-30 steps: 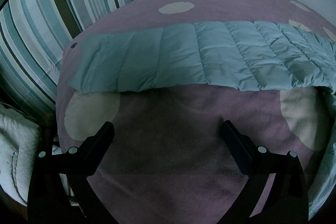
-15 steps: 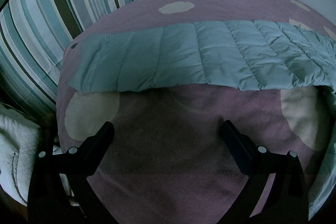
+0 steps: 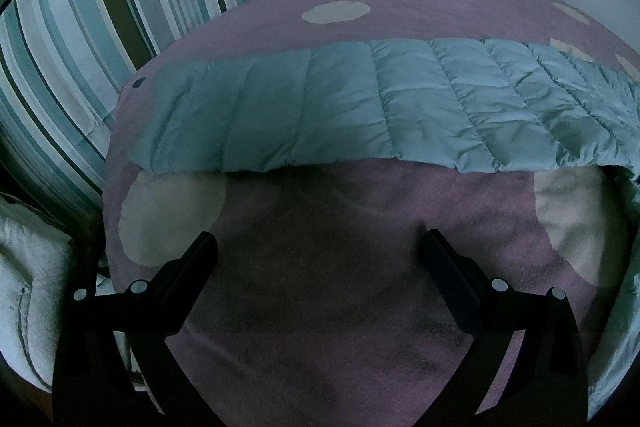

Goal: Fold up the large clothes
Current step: 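Fold the held sleeve across the jacket body with the right gripper, then release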

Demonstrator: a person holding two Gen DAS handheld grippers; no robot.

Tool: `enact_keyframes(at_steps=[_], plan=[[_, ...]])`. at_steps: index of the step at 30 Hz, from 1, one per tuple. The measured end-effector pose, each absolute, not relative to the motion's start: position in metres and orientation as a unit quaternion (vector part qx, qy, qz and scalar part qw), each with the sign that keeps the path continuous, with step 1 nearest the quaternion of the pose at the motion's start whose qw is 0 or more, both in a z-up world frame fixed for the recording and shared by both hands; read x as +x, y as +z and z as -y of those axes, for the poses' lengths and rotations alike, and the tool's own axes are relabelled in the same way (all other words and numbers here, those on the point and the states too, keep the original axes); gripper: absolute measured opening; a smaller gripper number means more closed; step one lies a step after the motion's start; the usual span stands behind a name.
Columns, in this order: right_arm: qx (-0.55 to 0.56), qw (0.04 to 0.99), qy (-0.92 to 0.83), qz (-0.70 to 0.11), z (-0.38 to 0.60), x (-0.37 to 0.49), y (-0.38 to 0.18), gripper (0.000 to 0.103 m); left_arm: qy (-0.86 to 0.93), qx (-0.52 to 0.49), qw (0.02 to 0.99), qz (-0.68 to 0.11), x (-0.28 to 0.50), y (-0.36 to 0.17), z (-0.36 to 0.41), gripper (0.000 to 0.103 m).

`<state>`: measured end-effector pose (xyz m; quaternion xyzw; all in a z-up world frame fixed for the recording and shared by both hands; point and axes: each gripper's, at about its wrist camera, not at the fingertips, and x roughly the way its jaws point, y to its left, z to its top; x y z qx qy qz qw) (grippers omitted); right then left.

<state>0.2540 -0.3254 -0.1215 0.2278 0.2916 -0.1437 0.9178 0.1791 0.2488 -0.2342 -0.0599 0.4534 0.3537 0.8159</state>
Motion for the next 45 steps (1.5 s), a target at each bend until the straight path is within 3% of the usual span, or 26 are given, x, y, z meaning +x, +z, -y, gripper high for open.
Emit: enact_keyframes(at_steps=[16,30,34,38,45], plan=[[0.107,0.914,0.043,-0.390,0.095,0.330,-0.159,0.008,0.345,-0.077,0.818,-0.453,0.175,-0.235,-0.251,0.101],[0.054,0.879,0.093,-0.465,0.002,0.382,-0.214,0.009,0.342,-0.084,0.819,-0.452,0.174,-0.236,-0.251,0.101],[0.035,0.874,0.101,-0.474,-0.005,0.384,-0.220,0.014,0.342,-0.084,0.819,-0.452,0.174,-0.236,-0.252,0.101],[0.049,0.869,0.134,-0.473,-0.005,0.380,-0.212,0.033,0.342,-0.083,0.819,-0.453,0.174,-0.236,-0.252,0.101],[0.093,0.895,0.155,-0.409,0.051,0.340,-0.153,0.033,0.342,-0.085,0.819,-0.452,0.174,-0.235,-0.253,0.101]])
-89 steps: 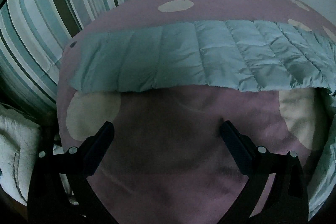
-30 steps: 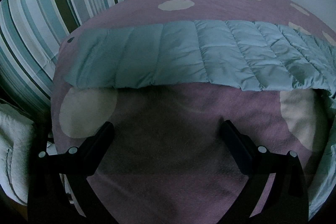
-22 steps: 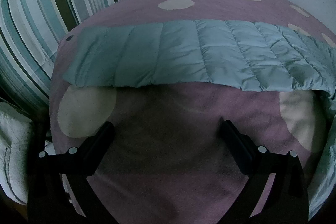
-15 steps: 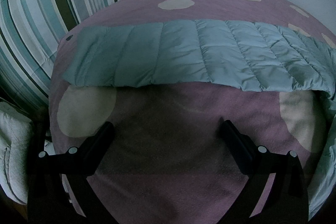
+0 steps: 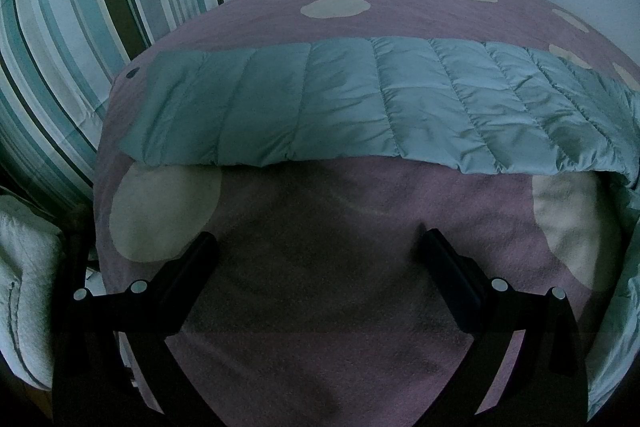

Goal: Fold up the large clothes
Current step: 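Fold the held sleeve across the jacket body with the right gripper, then release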

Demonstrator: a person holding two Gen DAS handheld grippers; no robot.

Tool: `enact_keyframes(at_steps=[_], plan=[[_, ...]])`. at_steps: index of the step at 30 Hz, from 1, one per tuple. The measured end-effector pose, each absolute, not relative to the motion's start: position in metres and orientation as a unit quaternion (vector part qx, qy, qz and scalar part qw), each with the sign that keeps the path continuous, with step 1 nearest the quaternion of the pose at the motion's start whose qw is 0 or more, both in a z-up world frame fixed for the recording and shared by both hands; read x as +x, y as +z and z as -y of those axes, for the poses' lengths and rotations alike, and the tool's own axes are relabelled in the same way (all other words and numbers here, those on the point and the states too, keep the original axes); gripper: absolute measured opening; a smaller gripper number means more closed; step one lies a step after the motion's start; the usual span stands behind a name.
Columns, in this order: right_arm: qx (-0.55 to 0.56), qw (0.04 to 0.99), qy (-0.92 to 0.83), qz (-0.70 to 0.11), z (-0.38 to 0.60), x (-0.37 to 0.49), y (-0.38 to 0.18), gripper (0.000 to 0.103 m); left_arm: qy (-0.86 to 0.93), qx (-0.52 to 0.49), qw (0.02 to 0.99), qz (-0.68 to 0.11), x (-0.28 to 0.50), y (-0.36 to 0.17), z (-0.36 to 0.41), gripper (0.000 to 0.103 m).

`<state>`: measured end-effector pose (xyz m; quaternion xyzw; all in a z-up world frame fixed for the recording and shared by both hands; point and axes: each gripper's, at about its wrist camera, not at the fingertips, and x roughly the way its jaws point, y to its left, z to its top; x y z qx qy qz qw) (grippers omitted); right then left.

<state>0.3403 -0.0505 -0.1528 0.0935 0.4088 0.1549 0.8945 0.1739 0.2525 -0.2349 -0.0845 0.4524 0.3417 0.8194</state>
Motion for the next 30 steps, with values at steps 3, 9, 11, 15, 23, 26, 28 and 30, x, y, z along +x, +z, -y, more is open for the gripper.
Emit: enact_keyframes(at_steps=[3,9,11,15,23,26,28,30], plan=[[0.104,0.912,0.113,-0.380,0.114,0.328,-0.132,0.027,0.342,-0.083,0.819,-0.452,0.174,-0.235,-0.252,0.101],[0.150,0.910,-0.048,-0.383,0.267,0.322,-0.150,0.013,0.343,-0.081,0.819,-0.452,0.173,-0.234,-0.252,0.101],[0.160,0.901,-0.079,-0.396,0.296,0.319,-0.167,0.013,0.343,-0.081,0.819,-0.452,0.173,-0.235,-0.252,0.101],[0.180,0.884,-0.073,-0.425,0.308,0.321,-0.199,0.011,0.344,-0.078,0.819,-0.453,0.173,-0.235,-0.252,0.101],[0.163,0.874,-0.066,-0.453,0.296,0.330,-0.231,0.011,0.349,-0.066,0.817,-0.454,0.174,-0.234,-0.250,0.101],[0.169,0.878,-0.068,-0.443,0.301,0.326,-0.214,0.011,0.349,-0.066,0.817,-0.454,0.173,-0.234,-0.250,0.101],[0.184,0.883,-0.068,-0.426,0.308,0.326,-0.203,0.011,0.349,-0.067,0.817,-0.454,0.174,-0.234,-0.250,0.101],[0.187,0.888,-0.073,-0.414,0.313,0.333,-0.192,0.011,0.348,-0.068,0.817,-0.454,0.174,-0.234,-0.251,0.101]])
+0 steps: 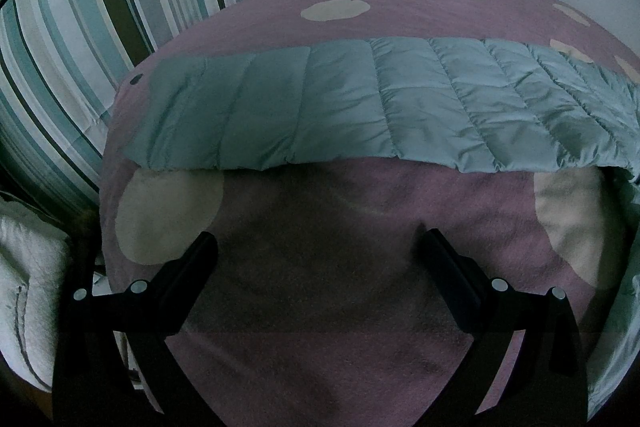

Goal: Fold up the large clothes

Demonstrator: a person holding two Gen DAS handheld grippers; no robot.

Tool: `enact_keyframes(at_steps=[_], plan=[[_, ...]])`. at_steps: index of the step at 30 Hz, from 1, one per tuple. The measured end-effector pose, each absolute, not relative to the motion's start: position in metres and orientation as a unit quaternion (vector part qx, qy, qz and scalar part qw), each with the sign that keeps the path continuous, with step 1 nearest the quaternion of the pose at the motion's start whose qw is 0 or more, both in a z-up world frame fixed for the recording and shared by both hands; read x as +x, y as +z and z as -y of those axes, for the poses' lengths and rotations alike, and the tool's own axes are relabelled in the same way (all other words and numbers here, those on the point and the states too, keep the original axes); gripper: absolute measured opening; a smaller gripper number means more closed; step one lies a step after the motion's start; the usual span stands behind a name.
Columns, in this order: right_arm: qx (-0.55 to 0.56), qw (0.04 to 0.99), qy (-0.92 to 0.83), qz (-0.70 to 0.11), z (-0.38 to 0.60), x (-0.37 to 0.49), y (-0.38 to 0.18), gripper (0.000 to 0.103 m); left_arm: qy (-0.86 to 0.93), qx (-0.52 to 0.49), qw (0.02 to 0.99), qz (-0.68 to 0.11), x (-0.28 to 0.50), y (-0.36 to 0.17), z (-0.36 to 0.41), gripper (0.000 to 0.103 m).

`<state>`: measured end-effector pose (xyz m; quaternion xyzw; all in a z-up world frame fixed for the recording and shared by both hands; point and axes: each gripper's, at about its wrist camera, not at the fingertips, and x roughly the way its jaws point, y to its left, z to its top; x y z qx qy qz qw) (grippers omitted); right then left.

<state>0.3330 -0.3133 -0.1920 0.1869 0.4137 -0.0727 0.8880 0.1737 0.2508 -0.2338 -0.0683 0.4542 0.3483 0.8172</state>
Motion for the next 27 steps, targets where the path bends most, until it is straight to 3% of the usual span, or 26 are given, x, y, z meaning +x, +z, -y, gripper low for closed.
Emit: enact_keyframes(at_steps=[5,11,15,18,20,22,27], plan=[[0.175,0.892,-0.086,-0.409,0.318,0.374,-0.191,0.011,0.348,-0.068,0.817,-0.454,0.174,-0.233,-0.251,0.101],[0.160,0.868,-0.088,-0.462,0.318,0.409,-0.234,0.011,0.349,-0.066,0.817,-0.455,0.175,-0.233,-0.250,0.101],[0.162,0.873,-0.081,-0.452,0.321,0.402,-0.221,0.011,0.348,-0.069,0.817,-0.454,0.175,-0.234,-0.251,0.101],[0.165,0.880,-0.096,-0.435,0.329,0.374,-0.201,0.020,0.347,-0.071,0.817,-0.455,0.176,-0.234,-0.251,0.101],[0.145,0.883,-0.127,-0.427,0.335,0.349,-0.192,0.038,0.347,-0.071,0.817,-0.454,0.176,-0.235,-0.250,0.101],[0.137,0.882,-0.147,-0.426,0.340,0.328,-0.190,0.047,0.347,-0.071,0.817,-0.455,0.177,-0.235,-0.250,0.101],[0.106,0.866,-0.198,-0.447,0.349,0.275,-0.207,0.058,0.347,-0.072,0.817,-0.455,0.177,-0.235,-0.249,0.101]])
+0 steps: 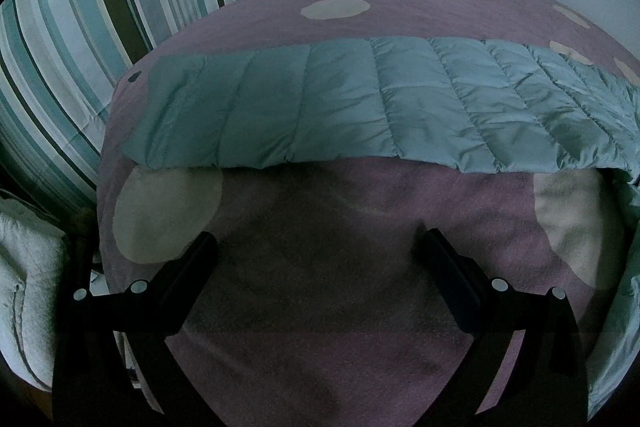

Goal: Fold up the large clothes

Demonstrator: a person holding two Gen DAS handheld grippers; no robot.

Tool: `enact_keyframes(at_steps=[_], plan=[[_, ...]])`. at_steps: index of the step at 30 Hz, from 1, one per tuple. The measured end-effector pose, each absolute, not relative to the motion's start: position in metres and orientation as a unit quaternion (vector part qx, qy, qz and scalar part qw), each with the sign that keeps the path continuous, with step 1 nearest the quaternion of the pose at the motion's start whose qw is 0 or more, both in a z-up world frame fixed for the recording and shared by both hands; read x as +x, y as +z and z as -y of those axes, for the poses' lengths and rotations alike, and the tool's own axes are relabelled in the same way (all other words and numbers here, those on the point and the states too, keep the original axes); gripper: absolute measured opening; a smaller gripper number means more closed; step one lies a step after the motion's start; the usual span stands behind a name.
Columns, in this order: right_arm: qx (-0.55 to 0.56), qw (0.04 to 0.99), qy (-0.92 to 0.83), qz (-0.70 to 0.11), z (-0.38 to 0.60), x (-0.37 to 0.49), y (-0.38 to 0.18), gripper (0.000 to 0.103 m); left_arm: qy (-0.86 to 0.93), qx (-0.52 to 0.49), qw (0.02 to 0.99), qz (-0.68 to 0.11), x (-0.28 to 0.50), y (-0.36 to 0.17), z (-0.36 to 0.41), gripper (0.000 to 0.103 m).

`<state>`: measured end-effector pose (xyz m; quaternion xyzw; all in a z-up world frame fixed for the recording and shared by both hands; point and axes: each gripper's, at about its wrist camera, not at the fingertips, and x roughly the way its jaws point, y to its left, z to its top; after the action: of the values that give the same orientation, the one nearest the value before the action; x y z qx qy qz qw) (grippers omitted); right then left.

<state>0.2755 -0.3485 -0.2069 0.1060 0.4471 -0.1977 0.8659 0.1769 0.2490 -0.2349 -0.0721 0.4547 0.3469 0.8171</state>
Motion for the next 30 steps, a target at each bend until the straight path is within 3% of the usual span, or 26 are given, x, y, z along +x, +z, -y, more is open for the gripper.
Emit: enact_keyframes(at_steps=[2,6,8,24,30], plan=[[0.094,0.860,-0.222,-0.450,0.350,0.263,-0.215,0.067,0.346,-0.074,0.817,-0.455,0.177,-0.235,-0.249,0.101],[0.085,0.849,-0.234,-0.467,0.352,0.260,-0.237,0.070,0.346,-0.074,0.817,-0.455,0.178,-0.234,-0.248,0.101],[0.088,0.856,-0.240,-0.450,0.354,0.256,-0.241,0.076,0.345,-0.078,0.818,-0.454,0.178,-0.234,-0.250,0.101],[0.093,0.853,-0.254,-0.446,0.352,0.254,-0.243,0.086,0.302,-0.136,0.840,-0.430,0.146,-0.222,-0.267,0.101],[0.096,0.853,-0.254,-0.445,0.354,0.254,-0.244,0.087,0.330,-0.163,0.837,-0.404,0.126,-0.202,-0.323,0.101]])
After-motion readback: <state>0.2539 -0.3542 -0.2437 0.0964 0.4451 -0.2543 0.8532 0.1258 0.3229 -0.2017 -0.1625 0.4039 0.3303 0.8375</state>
